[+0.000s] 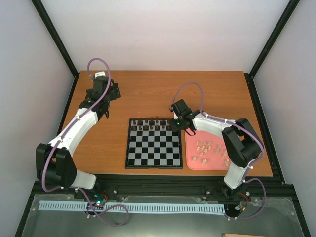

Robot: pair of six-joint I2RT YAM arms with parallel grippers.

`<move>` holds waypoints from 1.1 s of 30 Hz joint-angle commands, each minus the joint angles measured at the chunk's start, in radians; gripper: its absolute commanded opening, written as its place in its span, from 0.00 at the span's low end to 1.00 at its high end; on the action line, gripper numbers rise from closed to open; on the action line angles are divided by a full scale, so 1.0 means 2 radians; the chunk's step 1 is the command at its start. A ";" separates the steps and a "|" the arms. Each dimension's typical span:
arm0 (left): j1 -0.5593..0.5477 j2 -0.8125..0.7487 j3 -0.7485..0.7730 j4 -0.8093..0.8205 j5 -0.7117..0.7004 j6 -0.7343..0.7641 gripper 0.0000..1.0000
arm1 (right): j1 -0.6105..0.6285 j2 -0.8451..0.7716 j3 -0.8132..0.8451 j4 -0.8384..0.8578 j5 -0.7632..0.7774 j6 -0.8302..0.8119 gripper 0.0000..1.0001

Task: Set up the chess pieces on the board
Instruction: Adjust the chess piece on the chessboard.

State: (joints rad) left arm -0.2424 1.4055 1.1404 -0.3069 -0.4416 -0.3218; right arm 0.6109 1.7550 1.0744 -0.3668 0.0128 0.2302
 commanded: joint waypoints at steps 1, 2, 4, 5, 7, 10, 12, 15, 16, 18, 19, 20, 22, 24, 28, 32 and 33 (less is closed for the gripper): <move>-0.001 -0.002 0.022 0.010 -0.003 -0.008 1.00 | 0.001 0.013 0.005 -0.003 0.000 -0.004 0.22; -0.001 -0.002 0.022 0.011 -0.004 -0.007 1.00 | 0.001 0.015 0.007 -0.005 0.000 -0.004 0.21; -0.002 -0.001 0.022 0.010 -0.004 -0.007 1.00 | 0.002 0.019 0.009 -0.006 -0.002 -0.005 0.20; -0.002 0.000 0.022 0.010 -0.004 -0.008 1.00 | 0.002 0.020 0.010 -0.007 -0.002 -0.005 0.19; -0.002 0.000 0.022 0.011 -0.004 -0.007 1.00 | 0.002 0.023 0.012 -0.008 -0.003 -0.005 0.17; -0.001 0.001 0.023 0.011 -0.004 -0.007 1.00 | 0.002 0.022 0.013 -0.009 -0.005 -0.006 0.15; -0.002 0.001 0.023 0.010 -0.004 -0.007 1.00 | 0.003 0.020 0.013 -0.011 -0.006 -0.006 0.14; -0.001 0.002 0.023 0.010 -0.004 -0.006 1.00 | 0.004 0.015 0.012 -0.013 -0.006 -0.006 0.14; -0.002 0.002 0.023 0.010 -0.004 -0.007 1.00 | 0.004 0.013 0.011 -0.014 -0.006 -0.006 0.13; -0.001 0.002 0.023 0.010 -0.005 -0.008 1.00 | 0.005 0.010 0.011 -0.015 -0.005 -0.006 0.13; -0.001 0.002 0.022 0.011 -0.005 -0.007 1.00 | 0.006 0.009 0.010 -0.015 -0.005 -0.005 0.13; -0.002 0.003 0.023 0.011 -0.004 -0.008 1.00 | 0.006 0.008 0.009 -0.016 -0.005 -0.005 0.13; -0.002 0.004 0.023 0.010 -0.004 -0.008 1.00 | 0.007 0.006 0.007 -0.017 -0.005 -0.004 0.13; -0.002 0.004 0.023 0.010 -0.004 -0.007 1.00 | 0.009 0.005 0.005 -0.018 -0.006 -0.003 0.13; -0.001 0.004 0.023 0.009 -0.004 -0.007 1.00 | 0.012 0.001 0.002 -0.020 -0.001 -0.001 0.13; -0.002 0.003 0.022 0.009 -0.003 -0.008 1.00 | 0.012 -0.002 0.000 -0.023 0.006 -0.001 0.13; -0.002 0.004 0.022 0.009 -0.004 -0.008 1.00 | 0.012 -0.002 -0.001 -0.023 0.006 -0.001 0.13</move>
State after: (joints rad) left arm -0.2424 1.4055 1.1400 -0.3069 -0.4412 -0.3218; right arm 0.6273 1.7847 1.0763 -0.3977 0.0105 0.2249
